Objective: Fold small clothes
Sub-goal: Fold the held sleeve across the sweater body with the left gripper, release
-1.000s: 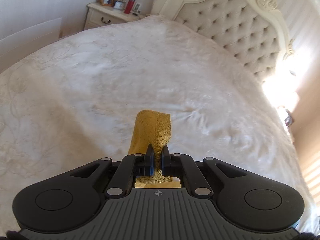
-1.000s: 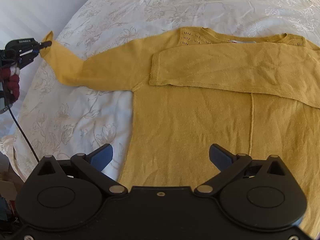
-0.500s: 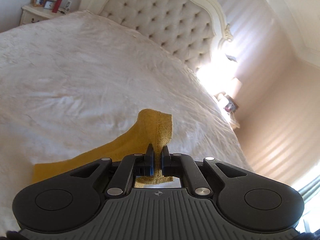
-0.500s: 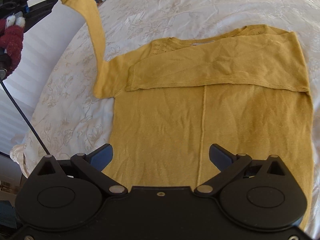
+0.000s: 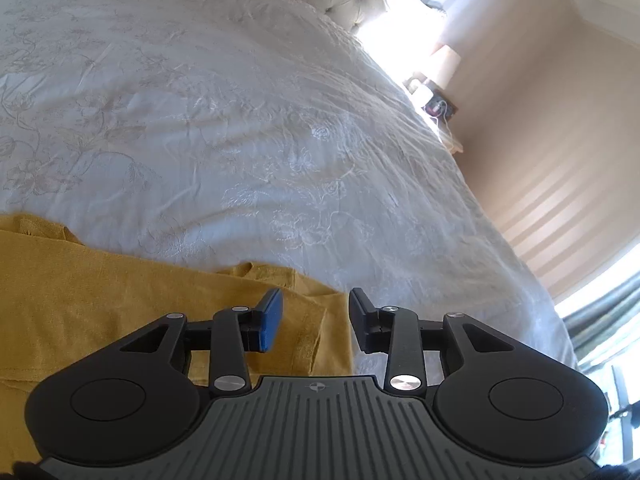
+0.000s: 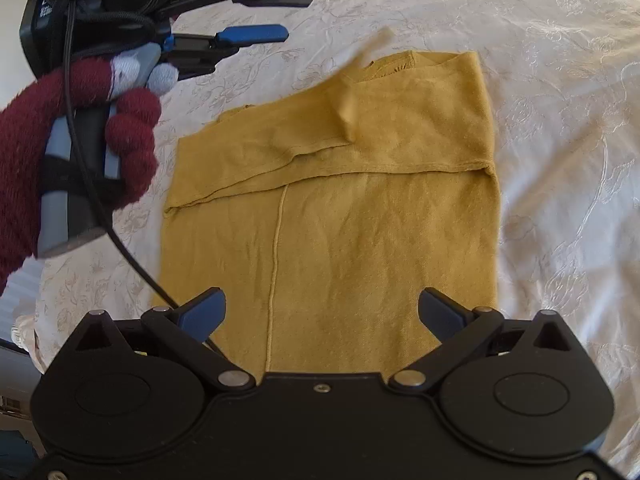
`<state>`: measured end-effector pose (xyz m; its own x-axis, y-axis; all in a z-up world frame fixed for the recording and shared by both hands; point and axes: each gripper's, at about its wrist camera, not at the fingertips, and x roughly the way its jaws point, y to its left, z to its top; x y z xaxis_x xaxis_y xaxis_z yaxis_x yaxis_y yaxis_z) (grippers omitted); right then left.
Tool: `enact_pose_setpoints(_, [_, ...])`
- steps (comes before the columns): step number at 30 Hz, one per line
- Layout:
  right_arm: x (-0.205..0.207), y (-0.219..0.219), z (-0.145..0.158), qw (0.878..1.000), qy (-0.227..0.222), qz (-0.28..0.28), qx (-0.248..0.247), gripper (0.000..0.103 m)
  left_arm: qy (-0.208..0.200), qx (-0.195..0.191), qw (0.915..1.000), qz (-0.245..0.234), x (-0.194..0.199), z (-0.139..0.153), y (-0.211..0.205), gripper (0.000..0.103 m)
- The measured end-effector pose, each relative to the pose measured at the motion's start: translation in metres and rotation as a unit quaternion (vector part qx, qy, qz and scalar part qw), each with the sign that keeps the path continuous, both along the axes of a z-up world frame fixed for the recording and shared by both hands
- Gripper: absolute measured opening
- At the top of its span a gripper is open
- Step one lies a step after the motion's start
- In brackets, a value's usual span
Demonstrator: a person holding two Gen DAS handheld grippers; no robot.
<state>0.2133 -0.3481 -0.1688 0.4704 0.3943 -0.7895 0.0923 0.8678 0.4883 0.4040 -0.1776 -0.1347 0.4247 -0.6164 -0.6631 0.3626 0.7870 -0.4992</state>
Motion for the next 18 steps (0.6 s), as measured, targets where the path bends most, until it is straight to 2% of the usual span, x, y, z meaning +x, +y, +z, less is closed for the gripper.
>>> enact_pose_setpoints(2, [0.005, -0.006, 0.000, 1.000, -0.003, -0.002, -0.003, 0.102, -0.017, 0.028, 0.9993, -0.014, -0.010, 0.001, 0.003, 0.044])
enact_pose_setpoints(6, [0.022, -0.016, 0.002, 1.000, -0.018, -0.008, -0.013, 0.102, -0.039, 0.099, 0.9943, -0.012, -0.021, -0.005, 0.033, 0.044])
enact_pose_setpoints(10, [0.048, -0.025, 0.004, 0.999, -0.042, -0.012, -0.020, 0.102, -0.022, 0.161, 0.9864, 0.026, -0.014, -0.025, 0.080, 0.044])
enact_pose_setpoints(14, [0.081, -0.031, -0.003, 0.998, -0.047, -0.017, -0.032, 0.101, 0.012, 0.194, 0.9772, 0.085, -0.006, -0.047, 0.128, 0.044])
enact_pose_setpoints(15, [0.088, -0.032, -0.005, 0.998, -0.048, -0.022, -0.039, 0.090, 0.021, 0.199, 0.9752, 0.096, -0.004, -0.053, 0.138, 0.044])
enact_pose_setpoints(16, [0.096, -0.034, -0.009, 0.997, -0.046, -0.028, -0.046, 0.072, 0.029, 0.202, 0.9734, 0.103, -0.003, -0.058, 0.145, 0.044])
enact_pose_setpoints(18, [0.112, -0.038, -0.018, 0.997, -0.031, -0.040, -0.052, 0.062, 0.042, 0.217, 0.9692, 0.109, -0.003, -0.068, 0.159, 0.044])
